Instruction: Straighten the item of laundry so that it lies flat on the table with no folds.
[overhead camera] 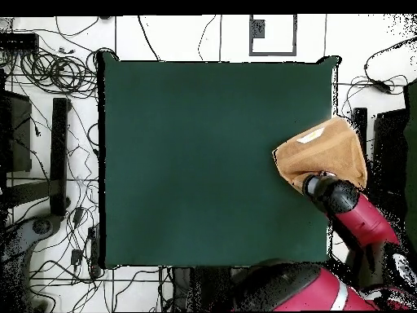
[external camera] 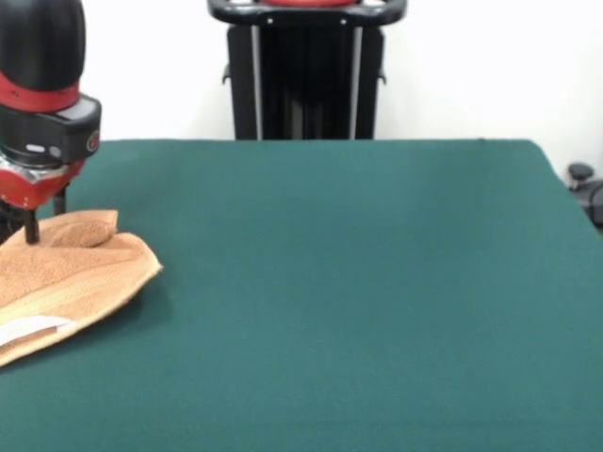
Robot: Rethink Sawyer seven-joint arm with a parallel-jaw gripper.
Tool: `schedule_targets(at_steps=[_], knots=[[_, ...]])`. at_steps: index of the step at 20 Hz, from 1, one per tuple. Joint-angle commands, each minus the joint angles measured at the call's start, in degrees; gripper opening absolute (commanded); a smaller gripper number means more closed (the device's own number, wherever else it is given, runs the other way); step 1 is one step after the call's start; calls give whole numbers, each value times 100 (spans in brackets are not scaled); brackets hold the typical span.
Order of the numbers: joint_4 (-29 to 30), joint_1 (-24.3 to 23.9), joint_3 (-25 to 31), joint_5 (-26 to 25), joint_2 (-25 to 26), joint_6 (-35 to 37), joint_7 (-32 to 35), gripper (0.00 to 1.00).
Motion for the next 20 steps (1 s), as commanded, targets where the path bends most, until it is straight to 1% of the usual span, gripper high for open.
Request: schedule_targets(at_steps=[1, 2, 4, 5, 7, 10, 14, 18, 19, 20], knots=[[81, 360, 197, -32, 191, -157, 473, 100], [-5, 569, -106, 38, 295, -224, 705, 100], [-97, 748, -401, 93, 388, -268, 857, 100], [-87, 742, -408, 96, 362, -234, 831, 100], [-59, 684, -372, 98, 301, -168, 744, 100], [57, 479, -169, 88, 233, -267, 590, 100], [118, 306, -51, -2, 276, -678, 509, 100], [146, 344, -128, 43, 286, -811, 602, 100], [168, 310, -74, 38, 265, -842, 578, 100], [280, 143, 178, 25, 151, -872, 492, 100]])
